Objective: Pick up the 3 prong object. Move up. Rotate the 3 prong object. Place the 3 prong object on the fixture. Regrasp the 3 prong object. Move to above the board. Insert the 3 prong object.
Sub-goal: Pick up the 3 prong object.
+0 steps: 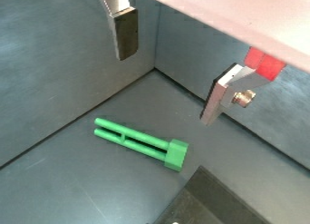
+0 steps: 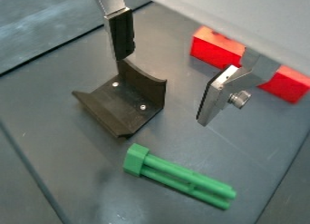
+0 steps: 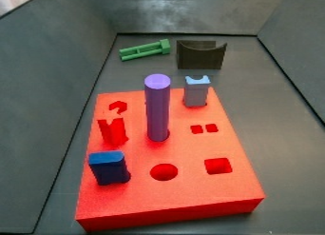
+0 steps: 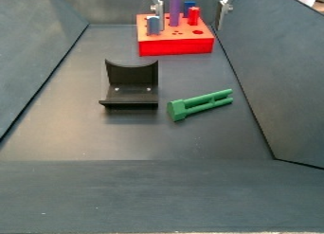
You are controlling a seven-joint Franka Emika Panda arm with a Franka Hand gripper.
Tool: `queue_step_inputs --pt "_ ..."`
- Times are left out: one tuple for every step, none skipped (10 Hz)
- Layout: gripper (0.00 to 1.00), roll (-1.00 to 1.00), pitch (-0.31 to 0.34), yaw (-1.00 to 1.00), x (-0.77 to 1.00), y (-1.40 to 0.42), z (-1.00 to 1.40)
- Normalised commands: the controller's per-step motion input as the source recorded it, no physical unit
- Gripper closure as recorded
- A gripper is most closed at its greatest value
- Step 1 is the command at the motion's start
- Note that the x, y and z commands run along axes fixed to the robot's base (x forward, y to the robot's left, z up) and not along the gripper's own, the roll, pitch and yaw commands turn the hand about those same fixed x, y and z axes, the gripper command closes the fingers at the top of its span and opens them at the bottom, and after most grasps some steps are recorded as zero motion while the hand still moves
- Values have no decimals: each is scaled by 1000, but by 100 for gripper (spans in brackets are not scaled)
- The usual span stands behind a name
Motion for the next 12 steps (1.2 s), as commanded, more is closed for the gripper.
queue_step_inputs --pt "0 0 0 -769 446 166 -617" --pt "0 0 0 -743 480 177 -620" --pt "0 0 0 -751 469 174 -637" --pt "0 0 0 -754 457 174 -651" --pt "0 0 0 -760 454 174 -651" --pt "0 0 0 -766 449 174 -649" --pt "0 -1 0 -826 357 146 -651" --pt "0 -86 -21 -920 123 0 -631" --pt "0 -116 -76 -917 0 0 -574" --pt "0 -260 -91 -806 -134 -3 -483" --pt "0 -394 -157 -637 -311 -9 -283" --pt "0 -409 -153 -557 -426 0 -229"
